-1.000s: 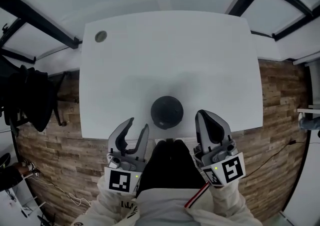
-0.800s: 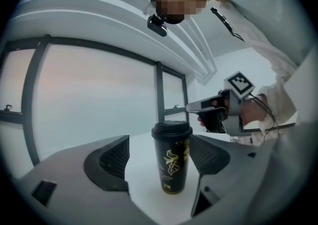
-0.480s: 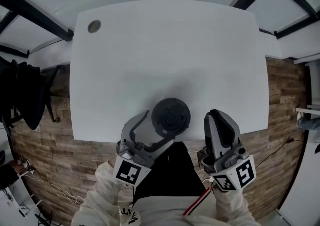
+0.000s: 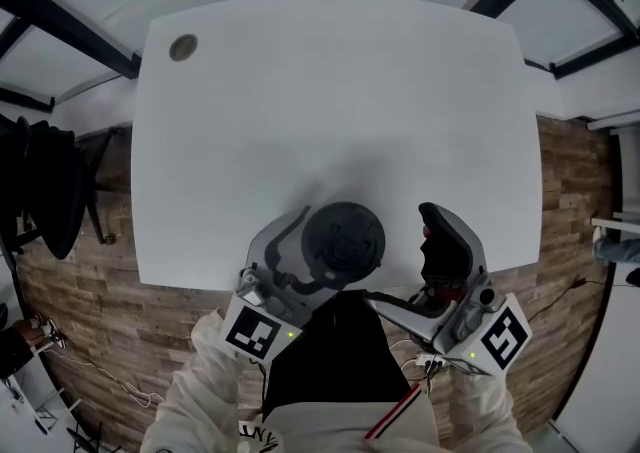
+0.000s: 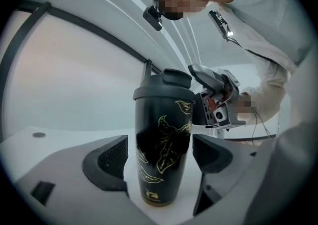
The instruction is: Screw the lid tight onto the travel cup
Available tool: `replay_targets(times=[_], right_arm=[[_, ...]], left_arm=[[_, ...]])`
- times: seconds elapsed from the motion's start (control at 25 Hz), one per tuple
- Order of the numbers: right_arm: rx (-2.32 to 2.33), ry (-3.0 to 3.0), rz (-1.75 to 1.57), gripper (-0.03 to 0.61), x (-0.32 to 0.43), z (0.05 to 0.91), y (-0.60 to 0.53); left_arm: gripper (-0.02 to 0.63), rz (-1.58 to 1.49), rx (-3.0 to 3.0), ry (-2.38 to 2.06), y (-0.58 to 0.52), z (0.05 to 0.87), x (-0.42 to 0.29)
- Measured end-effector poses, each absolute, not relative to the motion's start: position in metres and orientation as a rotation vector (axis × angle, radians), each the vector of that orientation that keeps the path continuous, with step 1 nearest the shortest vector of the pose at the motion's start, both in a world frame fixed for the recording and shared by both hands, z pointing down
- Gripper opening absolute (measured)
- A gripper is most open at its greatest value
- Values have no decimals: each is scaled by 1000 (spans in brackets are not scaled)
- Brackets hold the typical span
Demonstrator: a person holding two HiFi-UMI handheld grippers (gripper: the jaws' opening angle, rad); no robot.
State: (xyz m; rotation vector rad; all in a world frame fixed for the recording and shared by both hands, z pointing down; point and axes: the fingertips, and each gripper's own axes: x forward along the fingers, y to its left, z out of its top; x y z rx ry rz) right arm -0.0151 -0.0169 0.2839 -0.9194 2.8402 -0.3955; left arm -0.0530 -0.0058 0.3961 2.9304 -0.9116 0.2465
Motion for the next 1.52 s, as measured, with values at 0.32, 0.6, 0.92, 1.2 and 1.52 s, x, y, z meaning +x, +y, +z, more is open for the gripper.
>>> replay_targets(times=[0.32, 0.6, 0.92, 1.2, 1.52], right_arm=[[-469, 3081, -306, 456, -56, 299, -9], [-96, 3166, -246, 459, -77, 307, -8], [3, 3175, -155, 456, -92, 315, -9], [-475, 3094, -170, 456, -90, 312, -23], [-1339, 2806, -198, 456, -72, 312, -35]], left_arm=[[406, 227, 2997, -641, -3, 407, -45], [374, 213, 3003, -496, -7, 409, -43], [374, 199, 3021, -461, -10, 408, -42], [371, 173, 2982, -689, -13, 410, -42], [371, 176, 2904, -941, -10, 409, -40]])
